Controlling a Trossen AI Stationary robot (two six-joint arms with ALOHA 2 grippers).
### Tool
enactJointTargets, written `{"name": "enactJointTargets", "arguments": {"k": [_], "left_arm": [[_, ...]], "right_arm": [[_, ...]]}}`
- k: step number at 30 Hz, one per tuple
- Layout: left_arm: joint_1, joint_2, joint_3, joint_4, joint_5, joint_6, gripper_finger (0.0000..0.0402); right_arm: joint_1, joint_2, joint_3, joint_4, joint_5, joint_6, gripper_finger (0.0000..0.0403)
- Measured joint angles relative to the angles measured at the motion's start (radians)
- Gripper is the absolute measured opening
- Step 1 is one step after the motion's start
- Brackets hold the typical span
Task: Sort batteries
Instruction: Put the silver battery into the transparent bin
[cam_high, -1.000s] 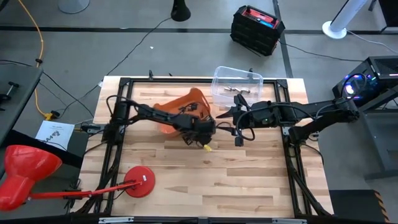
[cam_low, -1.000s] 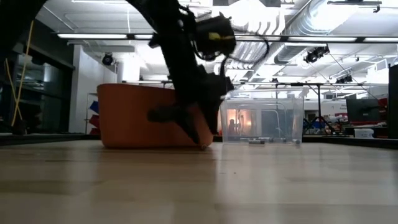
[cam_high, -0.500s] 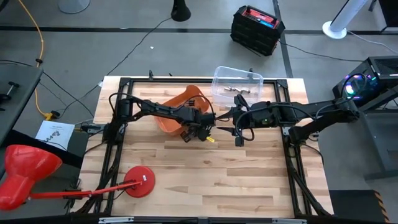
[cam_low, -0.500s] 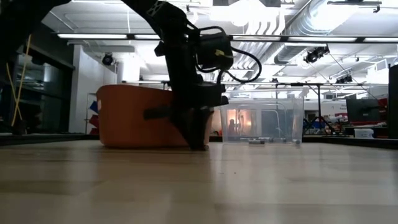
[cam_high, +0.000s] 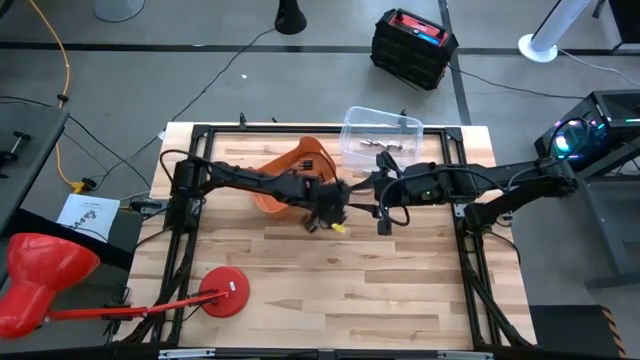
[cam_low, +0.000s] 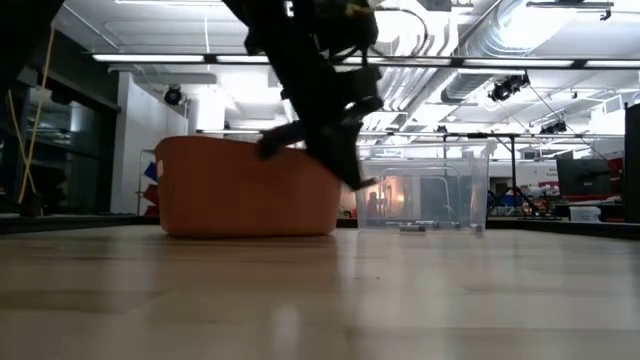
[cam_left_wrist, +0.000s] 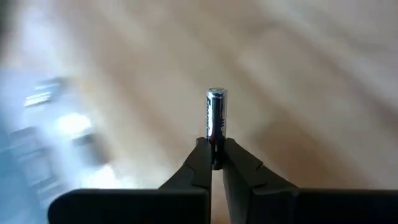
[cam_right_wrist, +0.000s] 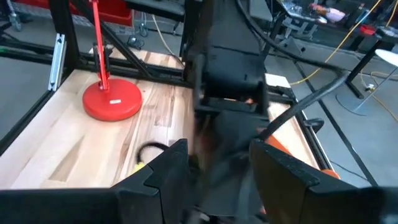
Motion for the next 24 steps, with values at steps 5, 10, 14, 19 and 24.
{"name": "enactJointTargets", "arguments": {"k": [5,10,14,19,24], "left_arm": [[0.031,-0.006,-0.001,0.246,-0.168,0.073,0.0006],[0.133,0.021,0.0,0.542,-0.233,0.143,0.0006],[0.202,0.032,-0.001,0.729,-0.277,0.144,0.0006],[0.246,0.031,0.0,0.746,-0.273,0.145,0.0005],[0.207,0.027,0.0,0.701,-0.265,0.125,0.0003]], "right_arm": [[0.003,0.0,0.0,0.027,0.0,-0.024,0.0167],[0.003,0.0,0.0,0.048,0.0,-0.04,0.0167],[0.003,-0.005,0.0,0.063,0.0,-0.055,0.0167],[0.003,-0.008,0.0,0.068,0.0,-0.076,0.0167],[0.003,-0.009,0.0,0.059,0.0,-0.081,0.0167]]}}
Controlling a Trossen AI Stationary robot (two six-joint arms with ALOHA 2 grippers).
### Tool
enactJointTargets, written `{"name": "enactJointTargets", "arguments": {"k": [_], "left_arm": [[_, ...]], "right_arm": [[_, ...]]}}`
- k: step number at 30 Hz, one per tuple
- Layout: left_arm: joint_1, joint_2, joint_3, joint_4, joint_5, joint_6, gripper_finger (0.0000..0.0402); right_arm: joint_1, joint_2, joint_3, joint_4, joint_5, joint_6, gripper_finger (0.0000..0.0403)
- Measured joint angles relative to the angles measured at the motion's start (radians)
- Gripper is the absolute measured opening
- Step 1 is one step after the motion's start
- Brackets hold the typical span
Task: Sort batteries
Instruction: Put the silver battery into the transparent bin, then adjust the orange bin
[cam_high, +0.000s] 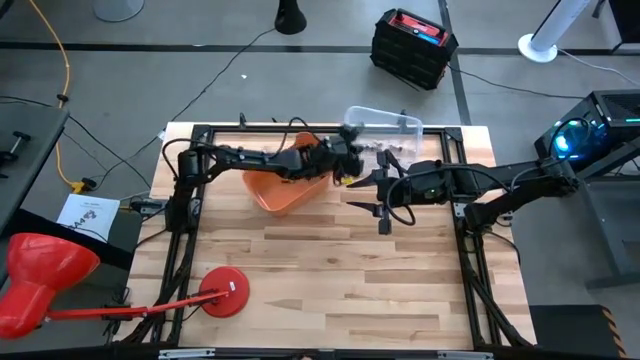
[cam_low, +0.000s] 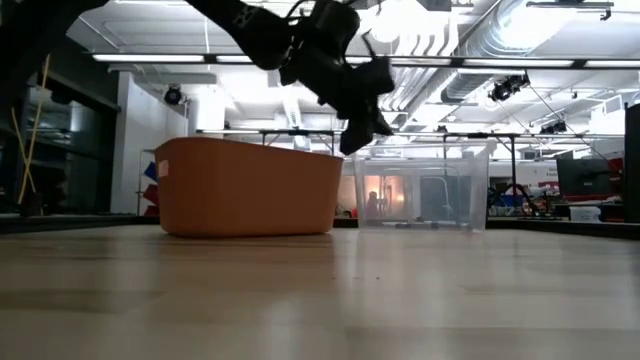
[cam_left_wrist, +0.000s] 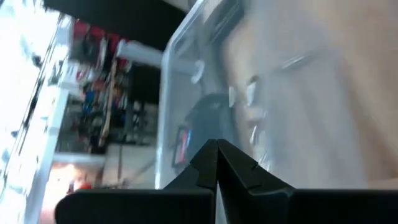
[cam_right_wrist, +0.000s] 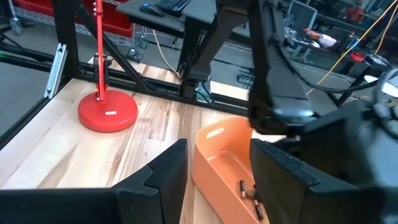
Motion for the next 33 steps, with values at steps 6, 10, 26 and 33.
{"name": "enactJointTargets", "arguments": {"k": [6,10,26,33], "left_arm": [[0.003,-0.002,0.001,0.049,-0.004,0.023,0.0002],[0.02,-0.001,0.001,0.002,-0.035,-0.068,0.0001],[-0.178,-0.216,-0.002,-0.705,-0.15,-0.441,0.0],[-0.174,-0.377,0.0,-0.648,-0.161,-0.385,0.0]], "right_arm": [[0.0,0.0,0.0,0.0,0.0,0.004,0.0167],[0.0,-0.001,0.0,-0.008,0.0,0.019,0.0167],[-0.003,-0.006,0.0,-0.117,0.176,0.036,0.0167],[-0.003,-0.006,0.0,-0.078,0.186,0.036,0.0167]]}}
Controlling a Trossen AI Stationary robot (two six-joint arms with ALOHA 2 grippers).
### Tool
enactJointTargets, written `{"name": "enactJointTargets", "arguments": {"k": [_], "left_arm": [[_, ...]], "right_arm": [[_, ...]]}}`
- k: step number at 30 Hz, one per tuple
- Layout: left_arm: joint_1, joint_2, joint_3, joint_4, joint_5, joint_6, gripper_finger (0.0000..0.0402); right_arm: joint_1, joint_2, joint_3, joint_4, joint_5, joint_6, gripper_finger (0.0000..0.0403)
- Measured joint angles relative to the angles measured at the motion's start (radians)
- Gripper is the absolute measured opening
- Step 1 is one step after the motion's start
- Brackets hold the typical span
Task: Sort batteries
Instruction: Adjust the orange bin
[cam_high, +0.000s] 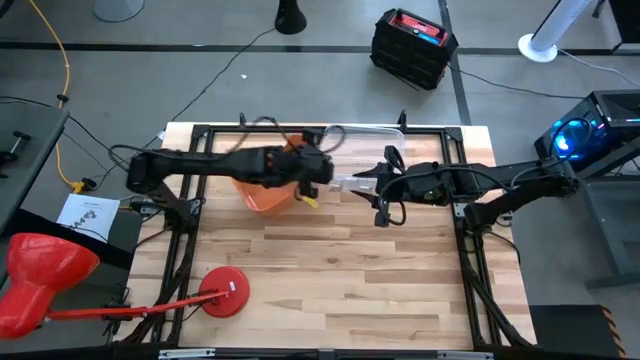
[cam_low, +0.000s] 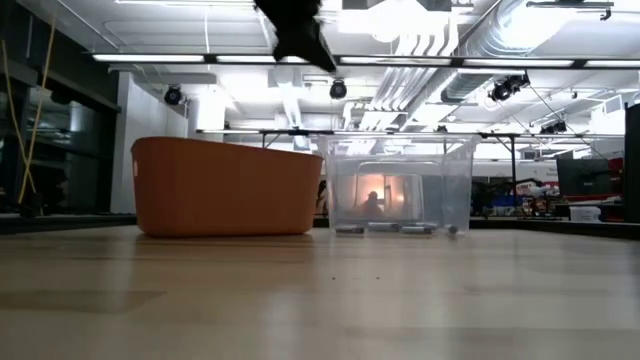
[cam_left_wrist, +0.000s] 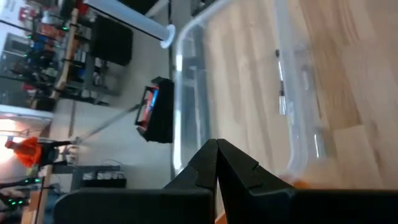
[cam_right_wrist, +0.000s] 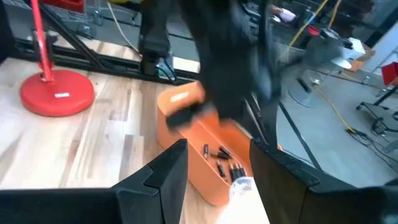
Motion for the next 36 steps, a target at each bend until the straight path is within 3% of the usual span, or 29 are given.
{"name": "enactJointTargets", "arguments": {"k": [6,11,15,18,20,29,32,36], "left_arm": [[-0.01,-0.193,-0.025,-0.165,0.014,-0.153,0.0],[-0.025,-0.377,-0.254,-0.095,0.175,-0.356,0.0],[-0.068,-0.477,-0.491,-0.033,0.041,-0.526,0.0],[-0.083,-0.512,-0.609,-0.112,-0.099,-0.705,0.0],[-0.076,-0.517,-0.648,-0.198,-0.108,-0.827,0.0],[-0.055,-0.464,-0.658,-0.504,0.153,-1.188,0.0],[-0.069,-0.434,-0.655,-0.527,0.221,-1.238,0.0],[-0.106,-0.387,-0.645,-0.476,0.386,-1.241,0.0]], "right_arm": [[-0.025,0.0,0.0,-0.053,0.107,0.003,0.0167],[-0.065,0.0,0.0,-0.104,0.037,0.05,0.0167],[-0.08,0.018,0.0,-0.124,0.012,0.078,0.0167],[-0.081,0.049,0.0,-0.116,0.004,0.08,0.0167],[-0.08,0.076,0.0,-0.092,-0.006,0.079,0.0167],[-0.086,0.221,0.0,0.002,-0.033,0.019,0.0167],[-0.091,0.226,0.0,-0.007,-0.033,0.02,0.0167],[-0.091,0.207,0.0,-0.003,-0.033,0.023,0.0167]]}}
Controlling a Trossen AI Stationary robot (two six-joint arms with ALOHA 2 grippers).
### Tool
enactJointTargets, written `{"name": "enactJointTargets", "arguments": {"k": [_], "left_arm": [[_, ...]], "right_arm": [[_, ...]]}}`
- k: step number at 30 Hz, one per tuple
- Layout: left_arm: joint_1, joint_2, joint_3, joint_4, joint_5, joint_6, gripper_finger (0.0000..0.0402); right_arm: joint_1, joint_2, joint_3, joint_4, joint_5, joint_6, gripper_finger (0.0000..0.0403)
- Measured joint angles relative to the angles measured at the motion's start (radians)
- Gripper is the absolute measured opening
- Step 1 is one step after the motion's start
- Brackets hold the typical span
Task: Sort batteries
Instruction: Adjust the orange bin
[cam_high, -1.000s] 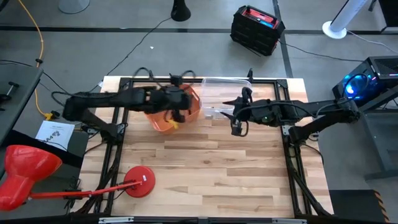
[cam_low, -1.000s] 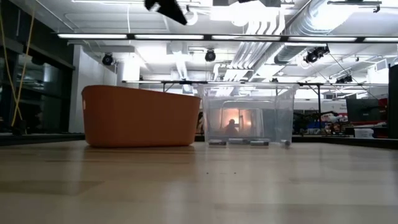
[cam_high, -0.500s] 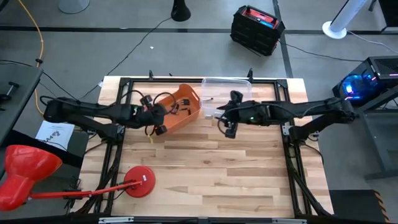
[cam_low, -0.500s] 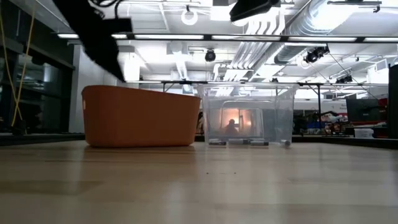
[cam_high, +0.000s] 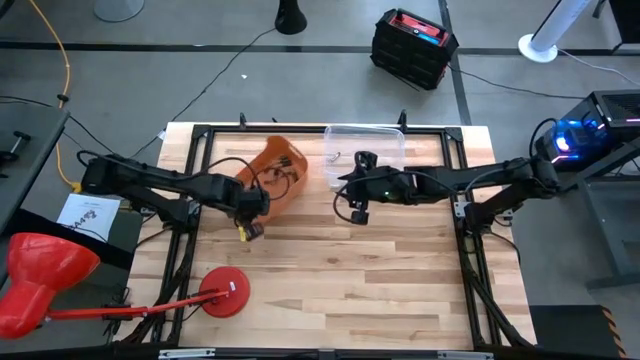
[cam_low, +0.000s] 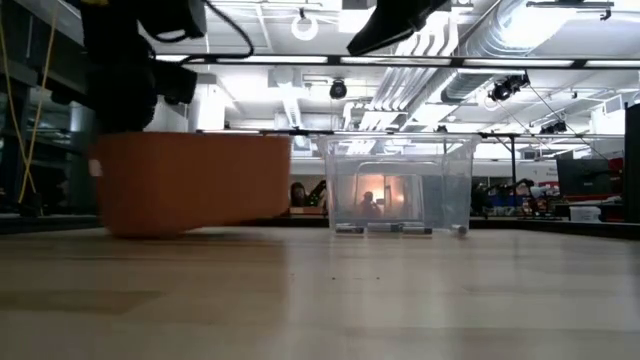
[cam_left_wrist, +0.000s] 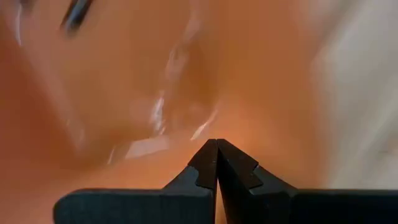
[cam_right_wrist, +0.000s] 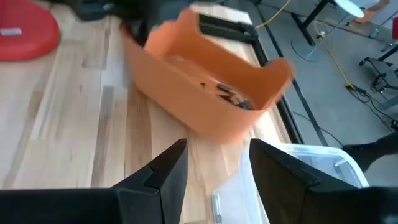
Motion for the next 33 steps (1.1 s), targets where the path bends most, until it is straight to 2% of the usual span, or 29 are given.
{"name": "enactJointTargets", "arguments": {"k": [5,10,13,16,20,22,24,25,27,30,33], "left_arm": [[-0.038,0.033,0.061,0.176,0.089,0.056,0.0],[-0.049,0.044,0.116,0.299,0.085,0.135,0.0],[-0.045,0.047,0.132,0.311,0.063,0.205,0.0],[-0.038,0.04,0.173,0.311,-0.038,0.292,0.0],[-0.047,0.014,0.218,0.271,-0.212,0.498,0.0],[-0.054,-0.006,0.224,0.171,-0.347,0.483,0.0],[-0.048,-0.023,0.216,0.051,-0.426,0.424,0.0],[-0.04,-0.026,0.209,0.005,-0.427,0.403,0.0],[-0.027,-0.023,0.193,0.006,-0.352,0.394,0.0],[-0.023,-0.015,0.135,0.162,-0.196,0.471,0.0],[-0.011,0.023,0.086,0.22,-0.206,0.5,0.0]], "right_arm": [[0.0,-0.025,0.0,0.0,0.0,0.0,0.0167],[0.002,-0.045,0.0,0.0,0.0,0.003,0.0167],[0.002,-0.047,0.0,-0.005,0.0,0.004,0.0167],[0.002,-0.052,0.0,-0.018,0.0,0.003,0.0167],[0.002,-0.052,0.0,-0.054,0.0,-0.011,0.0167],[0.0,-0.052,0.0,-0.086,0.0,0.003,0.0167],[0.0,-0.052,0.0,-0.122,0.0,0.026,0.0167],[0.0,-0.052,0.0,-0.132,0.0,0.033,0.0167],[0.0,-0.051,0.0,-0.135,0.0,0.039,0.0167],[0.0,-0.05,0.0,-0.124,0.0,0.042,0.0167],[0.001,-0.05,0.0,-0.115,0.0,0.05,0.0167]]}}
